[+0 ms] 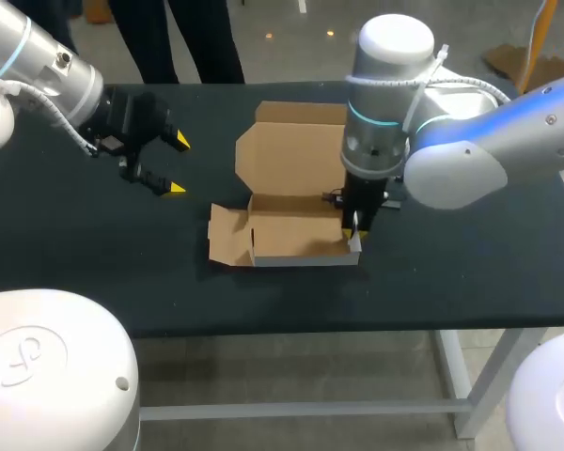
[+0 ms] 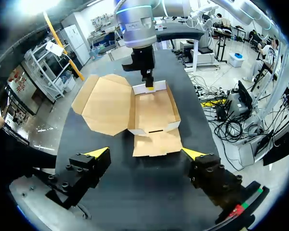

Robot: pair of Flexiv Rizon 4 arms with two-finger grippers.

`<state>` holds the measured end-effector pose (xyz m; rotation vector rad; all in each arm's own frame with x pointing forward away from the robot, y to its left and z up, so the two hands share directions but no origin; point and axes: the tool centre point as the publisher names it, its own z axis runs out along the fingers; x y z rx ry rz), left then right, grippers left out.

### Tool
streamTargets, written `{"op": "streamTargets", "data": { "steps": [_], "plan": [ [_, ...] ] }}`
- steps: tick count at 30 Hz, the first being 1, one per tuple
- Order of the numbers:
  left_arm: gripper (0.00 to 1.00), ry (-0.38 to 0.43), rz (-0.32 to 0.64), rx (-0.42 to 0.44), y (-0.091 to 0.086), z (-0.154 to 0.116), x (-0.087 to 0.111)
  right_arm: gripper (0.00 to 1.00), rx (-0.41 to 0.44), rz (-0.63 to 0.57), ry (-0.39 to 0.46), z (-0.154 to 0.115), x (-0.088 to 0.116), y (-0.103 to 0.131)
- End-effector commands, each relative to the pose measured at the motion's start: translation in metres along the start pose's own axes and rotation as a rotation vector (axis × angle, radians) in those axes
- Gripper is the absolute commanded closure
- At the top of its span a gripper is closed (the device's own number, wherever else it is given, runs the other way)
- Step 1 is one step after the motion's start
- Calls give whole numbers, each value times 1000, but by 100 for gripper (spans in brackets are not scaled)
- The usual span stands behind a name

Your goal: Assemble the packaging by folding the flat box into shape, placing the metal phone stand inside, and closing the box properly

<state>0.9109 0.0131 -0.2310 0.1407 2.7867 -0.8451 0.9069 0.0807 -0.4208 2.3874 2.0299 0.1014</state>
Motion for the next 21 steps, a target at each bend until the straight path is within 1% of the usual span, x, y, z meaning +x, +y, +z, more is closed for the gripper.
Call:
{"op": "streamTargets", "data": {
  "steps": [1, 2, 9, 17, 21],
  "plan": [
    [0, 3, -1, -5, -1, -1, 0, 93, 13, -3, -10, 20, -3, 3],
    [0, 3, -1, -5, -1, -1, 0, 100, 15, -5, -12, 20, -3, 3],
    [0, 3, -1, -5, -1, -1, 0, 100, 24, -32, -41, 21, -3, 3],
    [0, 3, -1, -5, -1, -1, 0, 100, 2, -52, -163, 16, -3, 5],
    [0, 3, -1, -5, -1, -1, 0, 100, -13, -46, -208, 15, -3, 6]
  ]
}}
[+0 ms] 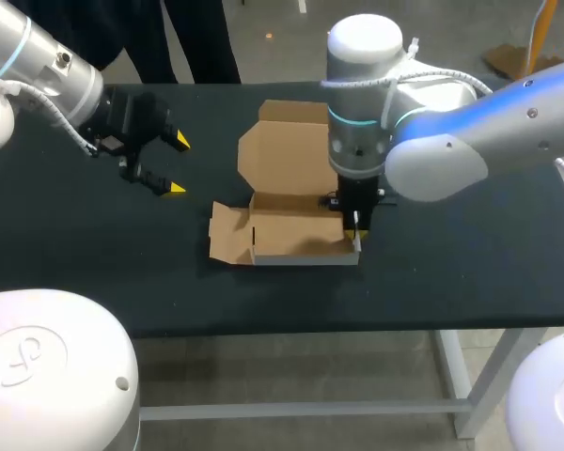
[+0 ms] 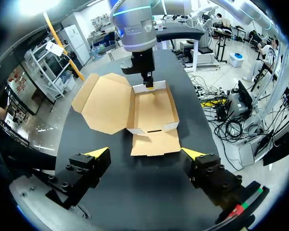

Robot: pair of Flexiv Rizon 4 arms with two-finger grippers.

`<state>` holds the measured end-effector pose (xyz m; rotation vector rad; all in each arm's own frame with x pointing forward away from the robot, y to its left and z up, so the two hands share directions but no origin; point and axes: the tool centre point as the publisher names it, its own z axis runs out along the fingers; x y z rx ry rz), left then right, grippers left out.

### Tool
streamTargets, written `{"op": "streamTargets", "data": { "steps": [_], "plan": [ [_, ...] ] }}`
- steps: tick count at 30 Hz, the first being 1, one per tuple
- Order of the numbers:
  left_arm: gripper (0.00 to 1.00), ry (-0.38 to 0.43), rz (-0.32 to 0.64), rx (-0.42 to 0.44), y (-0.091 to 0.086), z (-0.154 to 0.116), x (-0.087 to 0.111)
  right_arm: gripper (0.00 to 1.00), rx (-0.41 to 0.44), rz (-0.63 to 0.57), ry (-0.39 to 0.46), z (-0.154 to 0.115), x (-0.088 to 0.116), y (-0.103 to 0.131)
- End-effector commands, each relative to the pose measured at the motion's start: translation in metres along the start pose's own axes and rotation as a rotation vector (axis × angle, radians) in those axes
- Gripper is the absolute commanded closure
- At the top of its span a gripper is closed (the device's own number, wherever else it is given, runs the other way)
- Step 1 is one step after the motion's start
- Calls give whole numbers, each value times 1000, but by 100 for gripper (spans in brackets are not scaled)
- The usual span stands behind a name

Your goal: Assemble the packaging by folding the flat box into shape, placing the metal phone stand inside, and closing the box properly

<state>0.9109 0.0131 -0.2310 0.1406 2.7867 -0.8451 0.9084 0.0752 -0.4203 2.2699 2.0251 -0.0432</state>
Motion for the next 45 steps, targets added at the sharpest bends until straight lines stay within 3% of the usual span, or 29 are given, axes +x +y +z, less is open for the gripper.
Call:
{"op": "streamTargets", "data": {
  "steps": [1, 16, 29, 31, 39, 45],
  "plan": [
    [0, 3, -1, -5, -1, -1, 0, 100, -2, 6, -90, 15, 3, 4],
    [0, 3, -1, -5, -1, -1, 0, 100, 0, 107, -239, 16, -5, 9],
    [0, 3, -1, -5, -1, -1, 0, 100, 6, 94, -304, 14, -4, 13],
    [0, 3, -1, -5, -1, -1, 0, 100, -4, 96, -276, 12, -5, 13],
    [0, 3, -1, -5, -1, -1, 0, 100, -53, 49, -17, 3, -7, 7],
    [0, 3, -1, -5, -1, -1, 0, 100, -44, 18, 85, -2, -3, 6]
  ]
}}
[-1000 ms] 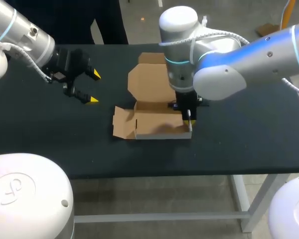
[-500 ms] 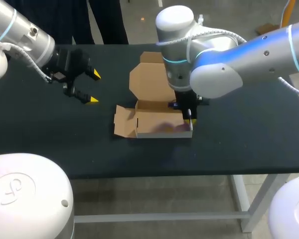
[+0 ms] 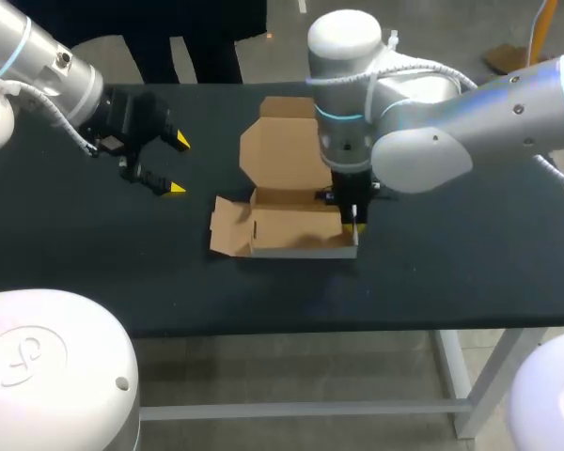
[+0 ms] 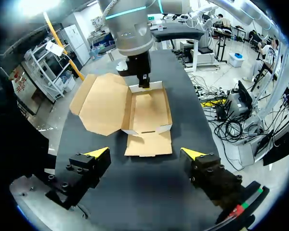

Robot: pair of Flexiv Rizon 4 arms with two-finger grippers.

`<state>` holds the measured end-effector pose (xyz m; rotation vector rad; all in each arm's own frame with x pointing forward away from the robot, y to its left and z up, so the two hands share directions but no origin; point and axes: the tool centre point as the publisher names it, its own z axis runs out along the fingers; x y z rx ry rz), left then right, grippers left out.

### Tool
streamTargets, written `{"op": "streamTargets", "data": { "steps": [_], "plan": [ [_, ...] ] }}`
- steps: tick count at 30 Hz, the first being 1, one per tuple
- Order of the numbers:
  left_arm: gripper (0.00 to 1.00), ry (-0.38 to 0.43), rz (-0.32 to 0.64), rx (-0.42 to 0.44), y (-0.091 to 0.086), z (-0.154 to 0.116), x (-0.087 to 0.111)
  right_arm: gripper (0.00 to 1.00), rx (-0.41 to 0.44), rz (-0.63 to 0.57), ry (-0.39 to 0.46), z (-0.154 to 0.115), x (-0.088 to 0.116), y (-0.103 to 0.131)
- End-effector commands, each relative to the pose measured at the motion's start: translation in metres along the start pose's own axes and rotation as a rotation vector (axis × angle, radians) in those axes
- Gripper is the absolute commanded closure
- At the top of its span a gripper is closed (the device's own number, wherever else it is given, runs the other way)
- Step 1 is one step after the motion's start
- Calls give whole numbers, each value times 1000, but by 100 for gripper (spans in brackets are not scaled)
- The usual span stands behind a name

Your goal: Assemble the packaging by folding the flat box into shape, placing the metal phone stand inside, and closing the box properly

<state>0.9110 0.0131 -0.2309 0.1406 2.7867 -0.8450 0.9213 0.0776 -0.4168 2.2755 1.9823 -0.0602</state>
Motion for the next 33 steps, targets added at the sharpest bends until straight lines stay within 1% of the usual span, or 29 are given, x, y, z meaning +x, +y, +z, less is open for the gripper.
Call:
{"op": "streamTargets", "data": {
  "steps": [1, 7, 13, 17, 20, 28, 33],
  "plan": [
    [0, 3, -1, -5, -1, -1, 0, 100, -33, -7, 114, 0, -6, -7],
    [0, 3, -1, -5, -1, -1, 0, 100, -22, -44, 151, -4, 0, -8],
    [0, 3, -1, -5, -1, -1, 0, 100, -14, -75, 167, -13, 5, -8],
    [0, 3, -1, -5, -1, -1, 0, 100, 4, -82, 116, -17, 7, -10],
    [0, 3, -1, -5, -1, -1, 0, 100, 10, -85, 96, -17, 7, -13],
    [0, 3, -1, -5, -1, -1, 0, 100, 18, -86, 90, -7, 2, -24],
    [0, 3, -1, -5, -1, -1, 0, 100, 22, -83, 83, -5, 1, -26]
  ]
}}
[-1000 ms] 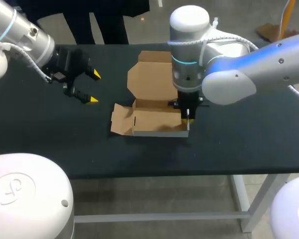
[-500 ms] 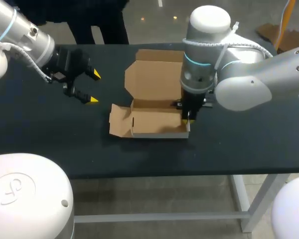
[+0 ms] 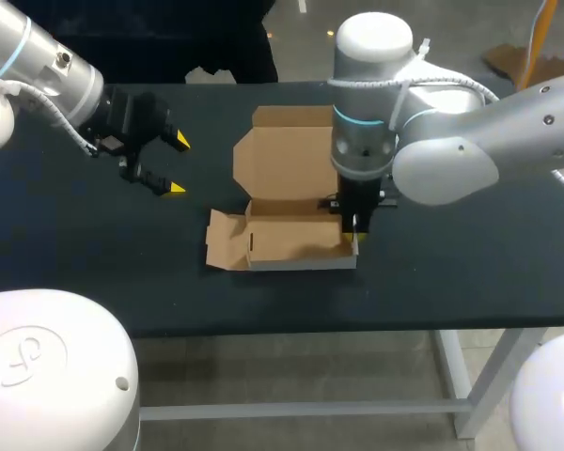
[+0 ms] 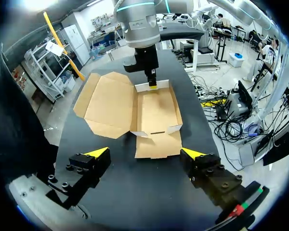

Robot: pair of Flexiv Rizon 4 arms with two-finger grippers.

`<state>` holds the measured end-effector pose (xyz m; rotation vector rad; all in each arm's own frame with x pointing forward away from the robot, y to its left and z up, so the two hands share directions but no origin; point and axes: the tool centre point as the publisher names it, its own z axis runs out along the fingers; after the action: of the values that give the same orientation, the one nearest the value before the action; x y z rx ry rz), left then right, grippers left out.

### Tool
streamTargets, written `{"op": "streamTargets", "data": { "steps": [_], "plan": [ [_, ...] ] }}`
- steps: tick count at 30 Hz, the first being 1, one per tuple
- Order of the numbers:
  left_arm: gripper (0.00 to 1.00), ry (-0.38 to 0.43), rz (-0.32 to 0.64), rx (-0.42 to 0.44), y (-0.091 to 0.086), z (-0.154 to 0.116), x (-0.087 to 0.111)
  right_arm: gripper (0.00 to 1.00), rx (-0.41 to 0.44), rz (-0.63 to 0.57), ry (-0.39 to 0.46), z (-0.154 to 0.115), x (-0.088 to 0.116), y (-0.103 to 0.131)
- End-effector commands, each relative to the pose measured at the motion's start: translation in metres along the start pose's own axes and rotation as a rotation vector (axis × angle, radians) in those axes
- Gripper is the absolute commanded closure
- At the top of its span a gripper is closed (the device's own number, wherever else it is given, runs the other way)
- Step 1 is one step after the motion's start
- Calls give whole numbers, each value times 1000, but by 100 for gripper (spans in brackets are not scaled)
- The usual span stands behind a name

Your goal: Assemble the packaging by folding the flat box into shape, placing the metal phone stand inside, and closing the box properly

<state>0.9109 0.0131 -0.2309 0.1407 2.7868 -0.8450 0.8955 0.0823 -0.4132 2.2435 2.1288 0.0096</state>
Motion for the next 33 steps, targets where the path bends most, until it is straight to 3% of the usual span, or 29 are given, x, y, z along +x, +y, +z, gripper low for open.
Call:
{"op": "streamTargets", "data": {
  "steps": [1, 26, 28, 33],
  "plan": [
    [0, 3, -1, -5, -1, -1, 0, 100, 0, 1, -4, 1, 0, 0],
    [0, 3, -1, -5, -1, -1, 0, 100, 5, 8, 3, 1, -1, 1],
    [0, 9, -52, 7, -4, 3, 2, 100, 5, 8, 3, 1, -1, 1],
    [0, -34, -360, -43, -11, 2, 15, 100, 5, 8, 3, 1, -1, 1]
  ]
}}
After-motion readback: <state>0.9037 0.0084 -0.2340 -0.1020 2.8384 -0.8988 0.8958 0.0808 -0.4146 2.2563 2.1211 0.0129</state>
